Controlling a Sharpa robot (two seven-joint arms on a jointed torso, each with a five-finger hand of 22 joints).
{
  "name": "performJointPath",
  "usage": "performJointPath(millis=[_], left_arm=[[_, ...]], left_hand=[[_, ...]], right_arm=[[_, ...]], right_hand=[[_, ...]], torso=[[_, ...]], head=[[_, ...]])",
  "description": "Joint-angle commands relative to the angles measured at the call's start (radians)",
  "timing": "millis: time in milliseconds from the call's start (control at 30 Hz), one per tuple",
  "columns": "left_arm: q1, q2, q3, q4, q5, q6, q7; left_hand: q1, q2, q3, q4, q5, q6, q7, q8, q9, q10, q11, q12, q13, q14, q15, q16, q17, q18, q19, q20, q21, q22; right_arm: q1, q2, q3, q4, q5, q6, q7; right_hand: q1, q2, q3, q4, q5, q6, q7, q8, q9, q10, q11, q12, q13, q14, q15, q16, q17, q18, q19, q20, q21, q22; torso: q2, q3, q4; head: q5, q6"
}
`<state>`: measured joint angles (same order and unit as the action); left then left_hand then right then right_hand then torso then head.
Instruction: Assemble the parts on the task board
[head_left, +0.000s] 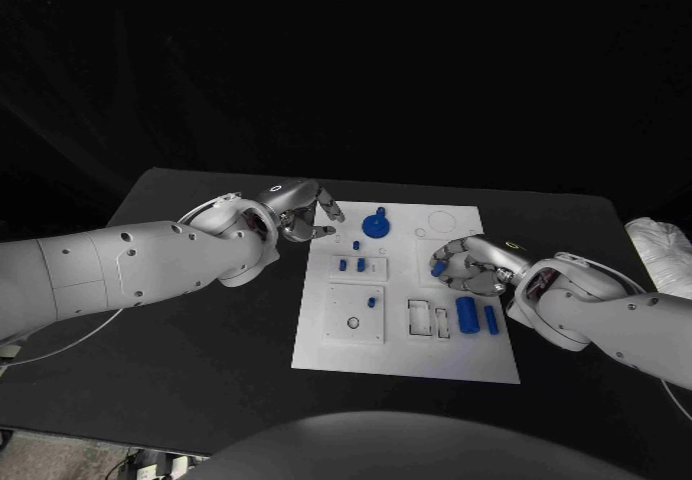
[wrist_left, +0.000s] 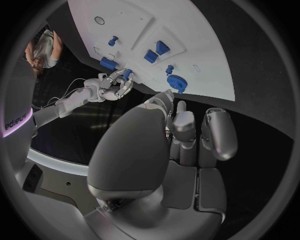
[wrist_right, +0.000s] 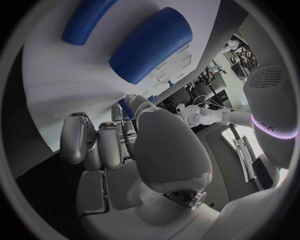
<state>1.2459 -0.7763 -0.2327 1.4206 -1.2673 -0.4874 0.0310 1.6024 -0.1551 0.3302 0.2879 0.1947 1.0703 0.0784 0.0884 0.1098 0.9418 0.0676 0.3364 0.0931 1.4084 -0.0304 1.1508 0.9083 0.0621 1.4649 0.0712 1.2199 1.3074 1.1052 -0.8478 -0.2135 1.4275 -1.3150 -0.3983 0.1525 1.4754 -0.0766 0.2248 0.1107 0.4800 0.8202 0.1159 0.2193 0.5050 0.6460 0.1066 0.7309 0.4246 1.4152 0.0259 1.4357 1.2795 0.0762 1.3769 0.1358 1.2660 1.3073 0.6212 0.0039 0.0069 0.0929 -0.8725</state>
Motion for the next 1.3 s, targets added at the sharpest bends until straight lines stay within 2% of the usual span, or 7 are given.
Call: performJointPath(millis=[33,300,567,867,1133,1300], left_arm=[[0.0,0.002,0.001,0.0,0.004,0.003,0.011],[-0.001,0.003,0.001,-0.004,-0.004,0.015,0.002],[-0.001,0.003,0.001,-0.004,-0.012,0.022,-0.008],[-0.001,-0.001,0.001,-0.002,-0.012,0.027,-0.017],[-0.001,-0.005,0.001,0.0,-0.01,0.035,-0.024],[-0.002,-0.003,0.001,-0.002,-0.009,0.043,-0.029]], left_hand=[[0.012,0.001,0.007,0.0,-0.004,0.004,0.002,0.005,0.001,0.01,0.0,-0.003,-0.001,0.0,-0.006,0.006,0.0,0.005,0.001,0.001,0.003,0.174],[0.014,0.001,0.015,-0.001,-0.004,0.012,0.012,0.009,0.003,0.018,-0.001,0.0,-0.003,-0.003,-0.006,0.002,-0.007,0.006,0.0,0.0,-0.001,0.174],[0.014,0.001,0.017,-0.001,-0.004,0.014,0.014,0.01,0.003,0.018,-0.002,0.0,-0.003,-0.004,-0.006,0.001,-0.008,0.006,-0.001,0.0,-0.002,0.173],[0.016,0.002,0.02,-0.001,-0.003,0.014,0.014,0.01,0.003,0.019,-0.002,0.0,-0.004,-0.005,-0.006,-0.001,-0.011,0.006,-0.002,0.0,-0.004,0.173],[0.018,0.003,0.022,-0.002,-0.003,0.013,0.014,0.01,0.003,0.019,-0.002,0.0,-0.004,-0.007,-0.006,-0.004,-0.015,0.007,-0.002,0.0,-0.006,0.172],[0.019,0.003,0.025,-0.002,-0.003,0.013,0.013,0.009,0.003,0.02,-0.002,0.0,-0.004,-0.008,-0.006,-0.006,-0.018,0.007,-0.003,0.0,-0.008,0.172]], right_arm=[[-0.002,0.003,0.0,-0.001,-0.017,-0.029,0.029],[-0.004,0.011,0.0,-0.006,-0.019,-0.047,0.018],[-0.008,0.017,0.0,-0.011,-0.024,-0.048,0.004],[-0.009,0.009,0.0,-0.003,0.005,-0.071,0.007],[-0.002,-0.016,0.0,0.032,0.04,-0.068,0.002],[0.027,-0.044,0.0,0.077,0.075,-0.056,-0.014]], right_hand=[[0.002,0.001,0.01,-0.009,0.012,-0.018,-0.001,0.035,0.035,0.012,-0.005,0.034,0.027,0.003,-0.01,0.006,0.005,-0.005,0.006,-0.011,0.011,0.171],[-0.016,0.003,0.033,-0.014,-0.004,-0.058,0.006,0.095,0.092,0.012,-0.014,0.086,0.076,0.007,-0.011,0.008,0.008,-0.007,0.009,-0.013,0.018,0.172],[-0.016,0.01,0.051,-0.023,-0.013,-0.037,0.016,0.168,0.14,0.043,-0.029,0.13,0.111,0.011,-0.016,0.009,0.009,-0.007,0.013,-0.017,0.024,0.174],[-0.028,0.008,0.065,-0.022,-0.016,-0.001,0.013,0.236,0.179,0.064,-0.035,0.139,0.125,0.017,-0.021,0.01,0.011,-0.008,0.016,-0.021,0.028,0.174],[-0.034,0.005,0.067,-0.02,-0.021,0.008,0.012,0.253,0.19,0.071,-0.035,0.142,0.128,0.019,-0.02,0.011,0.012,-0.008,0.017,-0.021,0.028,0.174],[-0.034,0.005,0.069,-0.02,-0.024,0.011,0.011,0.258,0.193,0.074,-0.036,0.142,0.129,0.019,-0.02,0.01,0.011,-0.008,0.016,-0.022,0.027,0.174]], torso=[[0.0,0.0,0.0001],[-0.001,0.0003,-0.0007],[0.0,0.0004,-0.0004],[-0.001,0.0002,-0.0001],[-0.001,0.0,-0.0009],[-0.001,0.0,-0.001]], head=[[0.002,0.0],[0.001,0.0],[0.002,0.0],[0.01,0.0],[0.013,0.0],[0.012,0.0]])
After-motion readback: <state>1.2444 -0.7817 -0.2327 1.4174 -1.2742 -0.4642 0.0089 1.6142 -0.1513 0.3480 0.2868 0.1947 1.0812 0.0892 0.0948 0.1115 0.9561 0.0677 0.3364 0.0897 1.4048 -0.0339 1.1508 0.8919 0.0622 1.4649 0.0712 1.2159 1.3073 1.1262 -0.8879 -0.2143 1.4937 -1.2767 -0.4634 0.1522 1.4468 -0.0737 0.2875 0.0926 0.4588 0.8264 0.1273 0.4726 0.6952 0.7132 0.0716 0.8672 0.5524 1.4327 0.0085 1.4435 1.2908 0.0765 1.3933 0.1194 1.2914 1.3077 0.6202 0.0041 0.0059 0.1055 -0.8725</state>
